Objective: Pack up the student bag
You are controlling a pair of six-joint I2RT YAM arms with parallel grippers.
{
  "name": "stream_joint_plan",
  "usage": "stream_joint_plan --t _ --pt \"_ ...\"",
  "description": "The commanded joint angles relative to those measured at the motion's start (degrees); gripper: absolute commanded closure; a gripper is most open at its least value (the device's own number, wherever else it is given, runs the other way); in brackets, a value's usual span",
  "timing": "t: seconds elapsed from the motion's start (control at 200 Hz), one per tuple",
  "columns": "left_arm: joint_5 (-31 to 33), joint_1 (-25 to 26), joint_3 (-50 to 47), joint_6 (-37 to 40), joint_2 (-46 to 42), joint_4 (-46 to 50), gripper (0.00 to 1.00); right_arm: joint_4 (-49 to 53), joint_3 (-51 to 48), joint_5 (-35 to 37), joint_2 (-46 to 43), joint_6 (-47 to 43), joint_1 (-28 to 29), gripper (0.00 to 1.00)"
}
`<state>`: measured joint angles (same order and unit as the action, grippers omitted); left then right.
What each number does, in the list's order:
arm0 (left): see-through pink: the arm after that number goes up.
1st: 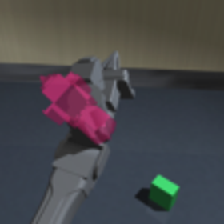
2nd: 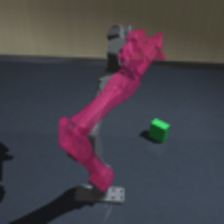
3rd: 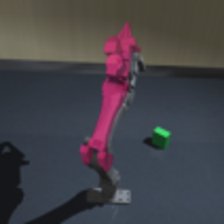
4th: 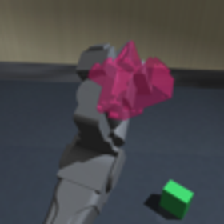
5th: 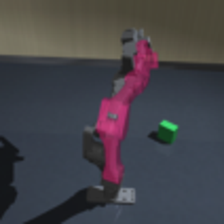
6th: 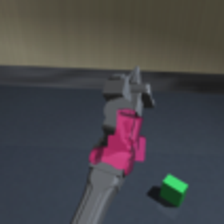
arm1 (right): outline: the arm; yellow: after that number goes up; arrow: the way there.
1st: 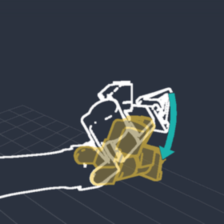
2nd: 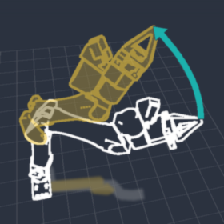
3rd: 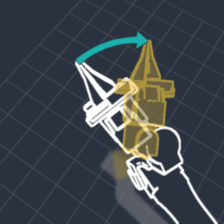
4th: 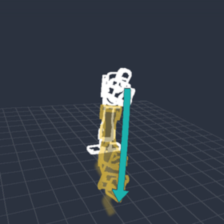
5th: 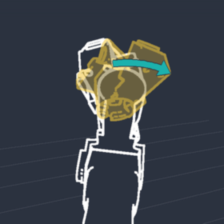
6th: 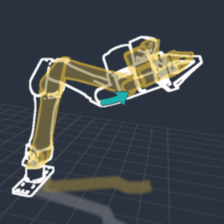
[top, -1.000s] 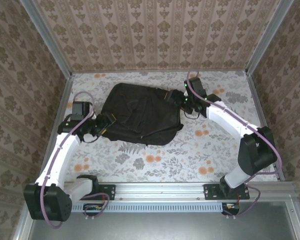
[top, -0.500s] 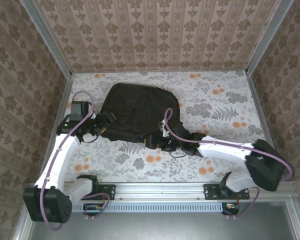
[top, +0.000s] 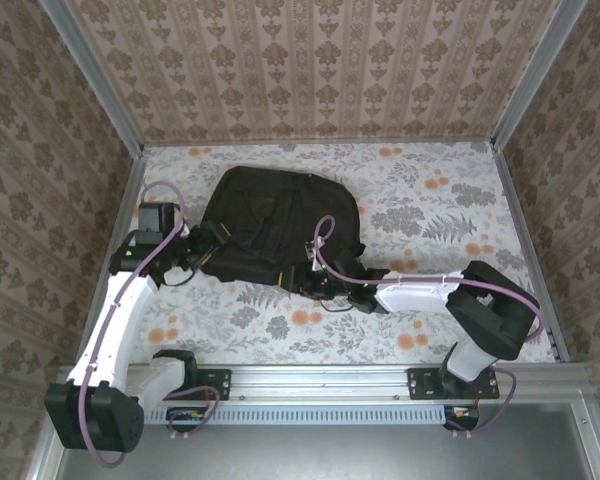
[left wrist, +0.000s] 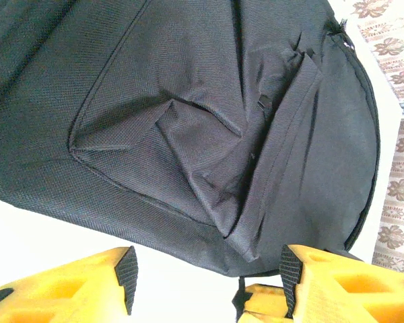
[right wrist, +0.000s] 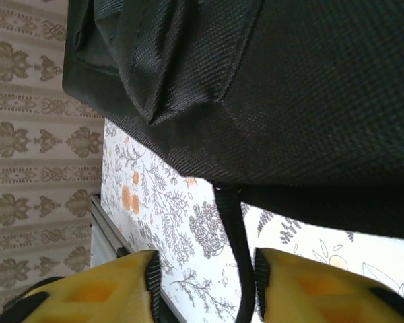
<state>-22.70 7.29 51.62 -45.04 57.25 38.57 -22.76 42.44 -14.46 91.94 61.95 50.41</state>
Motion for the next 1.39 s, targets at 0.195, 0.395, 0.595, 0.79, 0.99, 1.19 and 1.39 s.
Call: stream_joint_plan --t 0.195,0.395,0.595,0.79,0.99,1.19,1.39 --pt "-0.2 -0.5 -3.0 -3.4 -0.7 0.8 0.38 -4.3 -3.1 2.5 1.3 2.0 -0.9 0.96" --pt "-0.1 2.0 -6.9 -7.5 0.9 -2.3 0.35 -4.6 -4.7 2.9 -0.2 1.9 -1.1 1.00" --pt "0.5 3.1 -7.3 -7.6 1.3 -3.1 0.35 -3.5 -5.7 2.2 -2.7 0.2 -1.5 1.00" --pt "1.0 4.5 -7.6 -8.1 1.4 -3.2 0.35 -2.9 -4.9 -0.2 -1.7 -0.9 -1.9 0.91" --pt "0.7 4.5 -7.0 -7.6 0.9 -3.0 0.35 -4.9 -4.6 -2.6 0.5 -1.2 -1.9 0.63" --pt "0.6 4.5 -6.5 -7.0 0.6 -2.4 0.35 -8.7 -4.5 -5.7 2.5 -1.1 -1.9 0.47" --pt "0.7 4.5 -6.6 -6.8 -0.1 -2.2 0.35 -8.8 -4.4 -7.3 3.0 -1.4 -1.5 0.44"
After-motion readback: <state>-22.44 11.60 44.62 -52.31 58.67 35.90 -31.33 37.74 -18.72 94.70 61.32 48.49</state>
